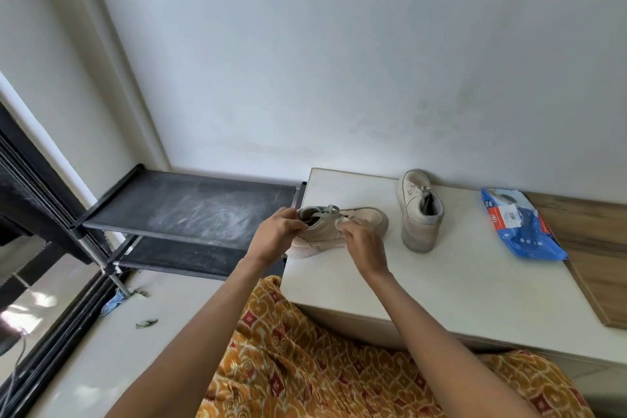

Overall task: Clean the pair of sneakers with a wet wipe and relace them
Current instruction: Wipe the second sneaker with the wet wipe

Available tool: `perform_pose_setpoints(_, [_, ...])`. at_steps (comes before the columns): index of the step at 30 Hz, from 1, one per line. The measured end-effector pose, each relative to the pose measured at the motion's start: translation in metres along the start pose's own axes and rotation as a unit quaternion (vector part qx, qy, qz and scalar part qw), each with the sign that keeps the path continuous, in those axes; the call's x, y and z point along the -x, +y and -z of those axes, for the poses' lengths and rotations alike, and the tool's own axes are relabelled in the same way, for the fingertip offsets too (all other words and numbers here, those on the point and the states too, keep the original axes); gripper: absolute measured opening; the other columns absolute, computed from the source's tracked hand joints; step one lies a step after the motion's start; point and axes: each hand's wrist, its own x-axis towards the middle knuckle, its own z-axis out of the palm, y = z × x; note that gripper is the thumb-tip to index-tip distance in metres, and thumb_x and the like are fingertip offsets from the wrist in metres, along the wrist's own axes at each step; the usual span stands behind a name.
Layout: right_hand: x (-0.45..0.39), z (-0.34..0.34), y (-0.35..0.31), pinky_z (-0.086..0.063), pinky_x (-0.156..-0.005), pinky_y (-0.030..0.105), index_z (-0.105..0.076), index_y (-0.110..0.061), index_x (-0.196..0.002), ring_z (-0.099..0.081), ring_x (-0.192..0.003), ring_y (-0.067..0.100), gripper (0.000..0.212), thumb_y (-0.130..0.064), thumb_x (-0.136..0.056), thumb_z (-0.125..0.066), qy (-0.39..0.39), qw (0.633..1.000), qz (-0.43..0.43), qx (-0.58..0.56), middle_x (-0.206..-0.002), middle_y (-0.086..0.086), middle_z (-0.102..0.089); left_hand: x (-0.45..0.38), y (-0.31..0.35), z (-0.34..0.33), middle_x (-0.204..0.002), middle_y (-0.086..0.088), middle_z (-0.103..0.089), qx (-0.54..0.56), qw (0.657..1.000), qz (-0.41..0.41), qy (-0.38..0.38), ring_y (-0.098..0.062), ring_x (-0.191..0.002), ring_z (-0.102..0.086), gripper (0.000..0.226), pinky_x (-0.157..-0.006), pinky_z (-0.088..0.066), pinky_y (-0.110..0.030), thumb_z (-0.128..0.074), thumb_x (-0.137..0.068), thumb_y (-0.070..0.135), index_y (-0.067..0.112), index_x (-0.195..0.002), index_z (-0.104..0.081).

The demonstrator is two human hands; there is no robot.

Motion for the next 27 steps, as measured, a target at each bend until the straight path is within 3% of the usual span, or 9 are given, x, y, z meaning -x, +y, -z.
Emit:
perform_pose_setpoints(5, [-0.016, 0.011, 0.024, -0.044, -0.068, 0.031, -0.068, -0.016, -0.109, -0.059, -0.092, 0.031, 0.027, -0.008, -0.093, -0.047, -0.068, 0.990, -0.031, 0.121, -0.104, 0.009, -0.060, -0.005, 0.010, 0.002, -0.076, -0.002, -0.060, -0.056, 0.997, -0.051, -0.024, -0.024, -0.073, -0.059, 0.011, -0.038, -0.047, -0.032, -0.076, -0.073, 0.007, 0.011, -0.083, -0.074])
perform_pose_setpoints(9, [-0.035, 0.009, 0.017, -0.038, -0.068, 0.018, -0.071, -0.009, -0.102, -0.062, -0.092, 0.025, 0.020, -0.016, -0.092, -0.055, 0.051, 0.986, -0.159, -0.030, -0.103, 0.010, -0.067, 0.000, 0.028, 0.000, -0.087, -0.004, -0.060, -0.121, 0.991, -0.050, -0.035, -0.023, -0.077, -0.058, 0.021, -0.036, -0.038, -0.022, -0.074, -0.070, -0.004, 0.009, -0.085, -0.070])
perform_pose_setpoints(11, [-0.036, 0.003, 0.001, -0.038, -0.064, 0.006, -0.070, -0.007, -0.106, -0.061, -0.087, 0.019, 0.021, -0.006, -0.091, -0.056, 0.055, 0.985, -0.136, -0.095, -0.095, 0.010, -0.069, 0.005, 0.035, -0.005, -0.093, -0.007, -0.058, -0.145, 0.987, -0.027, -0.056, -0.024, -0.080, -0.057, 0.021, -0.037, -0.034, -0.024, -0.069, -0.070, -0.008, 0.006, -0.084, -0.064])
perform_pose_setpoints(15, [-0.018, -0.006, 0.002, -0.045, -0.079, 0.027, -0.064, -0.012, -0.117, -0.058, -0.100, 0.025, 0.031, -0.003, -0.092, -0.049, 0.001, 0.999, -0.031, 0.022, -0.109, 0.010, -0.061, 0.006, 0.044, -0.009, -0.096, -0.007, -0.058, -0.172, 0.982, 0.010, -0.078, -0.021, -0.082, -0.056, 0.021, -0.044, -0.030, -0.019, -0.069, -0.069, -0.007, 0.007, -0.082, -0.061])
perform_pose_setpoints(19, [-0.023, 0.005, 0.028, -0.048, -0.072, 0.037, -0.062, -0.017, -0.114, -0.052, -0.106, 0.029, 0.028, -0.007, -0.094, -0.044, -0.071, 0.984, -0.027, 0.163, -0.110, 0.008, -0.055, 0.002, 0.054, -0.008, -0.110, -0.009, -0.051, -0.183, 0.979, 0.013, -0.086, -0.023, -0.101, -0.050, 0.017, -0.058, -0.035, -0.023, -0.052, -0.086, -0.007, 0.002, -0.099, -0.058])
perform_pose_setpoints(22, [-0.036, 0.009, 0.025, -0.044, -0.065, 0.038, -0.062, -0.018, -0.084, -0.053, -0.093, 0.029, 0.016, -0.018, -0.091, -0.048, -0.008, 0.990, -0.112, 0.083, -0.096, 0.004, -0.055, 0.003, 0.056, -0.007, -0.112, -0.008, -0.049, -0.181, 0.980, 0.017, -0.081, -0.023, -0.101, -0.049, 0.018, -0.060, -0.042, -0.026, -0.051, -0.087, -0.006, 0.002, -0.102, -0.057])
perform_pose_setpoints(23, [-0.040, 0.006, 0.022, -0.033, -0.066, 0.028, -0.064, -0.017, -0.082, -0.055, -0.090, 0.028, 0.018, -0.018, -0.091, -0.049, 0.026, 0.988, -0.146, 0.041, -0.093, 0.005, -0.058, 0.003, 0.055, -0.008, -0.112, -0.008, -0.050, -0.174, 0.981, 0.017, -0.084, -0.024, -0.100, -0.050, 0.018, -0.060, -0.043, -0.027, -0.050, -0.087, -0.005, 0.003, -0.101, -0.058])
perform_pose_setpoints(24, [-0.042, 0.000, 0.016, -0.044, -0.073, 0.030, -0.069, -0.013, -0.087, -0.058, -0.090, 0.029, 0.019, -0.017, -0.092, -0.051, 0.041, 0.988, -0.148, 0.015, -0.094, 0.009, -0.063, 0.003, 0.052, -0.008, -0.110, -0.008, -0.050, -0.167, 0.982, 0.015, -0.084, -0.024, -0.097, -0.050, 0.017, -0.057, -0.043, -0.029, -0.050, -0.087, -0.004, 0.003, -0.100, -0.058])
perform_pose_setpoints(27, [-0.033, -0.017, -0.014, -0.048, -0.082, 0.032, -0.070, -0.007, -0.105, -0.062, -0.093, 0.030, 0.023, -0.018, -0.095, -0.053, 0.041, 0.986, -0.149, -0.067, -0.100, 0.017, -0.067, 0.002, 0.038, -0.006, -0.095, -0.008, -0.053, -0.153, 0.985, -0.023, -0.075, -0.027, -0.087, -0.054, 0.017, -0.044, -0.036, -0.029, -0.056, -0.080, -0.007, 0.005, -0.090, -0.062])
